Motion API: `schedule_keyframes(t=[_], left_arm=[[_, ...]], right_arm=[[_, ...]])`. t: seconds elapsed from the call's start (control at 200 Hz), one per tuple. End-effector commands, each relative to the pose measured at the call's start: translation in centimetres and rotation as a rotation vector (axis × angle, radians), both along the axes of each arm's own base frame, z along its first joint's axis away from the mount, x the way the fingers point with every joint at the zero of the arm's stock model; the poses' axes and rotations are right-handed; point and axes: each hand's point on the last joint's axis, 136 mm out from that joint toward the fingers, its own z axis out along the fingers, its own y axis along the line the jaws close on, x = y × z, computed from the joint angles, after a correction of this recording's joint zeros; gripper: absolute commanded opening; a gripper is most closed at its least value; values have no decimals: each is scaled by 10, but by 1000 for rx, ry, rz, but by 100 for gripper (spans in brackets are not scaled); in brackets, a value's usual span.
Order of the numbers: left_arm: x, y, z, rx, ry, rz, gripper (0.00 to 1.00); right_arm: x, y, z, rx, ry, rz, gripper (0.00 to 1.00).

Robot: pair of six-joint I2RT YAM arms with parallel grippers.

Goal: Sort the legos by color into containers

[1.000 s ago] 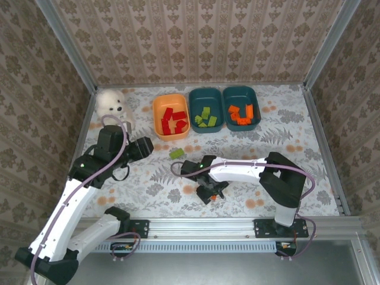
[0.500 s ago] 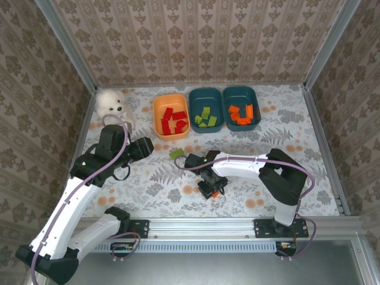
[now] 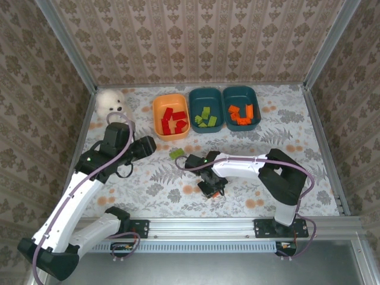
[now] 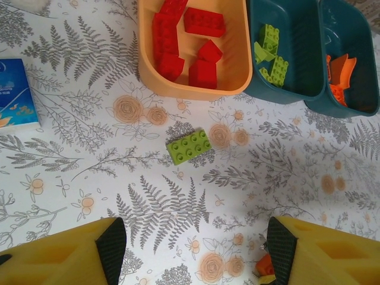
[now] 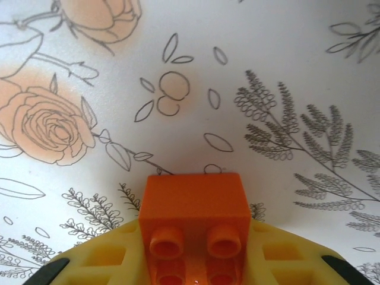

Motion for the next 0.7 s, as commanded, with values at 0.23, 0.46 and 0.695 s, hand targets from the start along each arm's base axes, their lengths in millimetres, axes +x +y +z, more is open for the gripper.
schedule_keyframes(t=[0.23,0.46,0.695], left_arm=[[18,-60,-14,-118,43,-149,67],[40,-115,-28,-124,73,-263,67],[58,-142,-32,-100,90,-318,67]], right_arm=[[131,-49,147,215,-334,-333,25],[253,-102,166,314,-455,-590,24],[367,-126,138,448,-516,-781,24]])
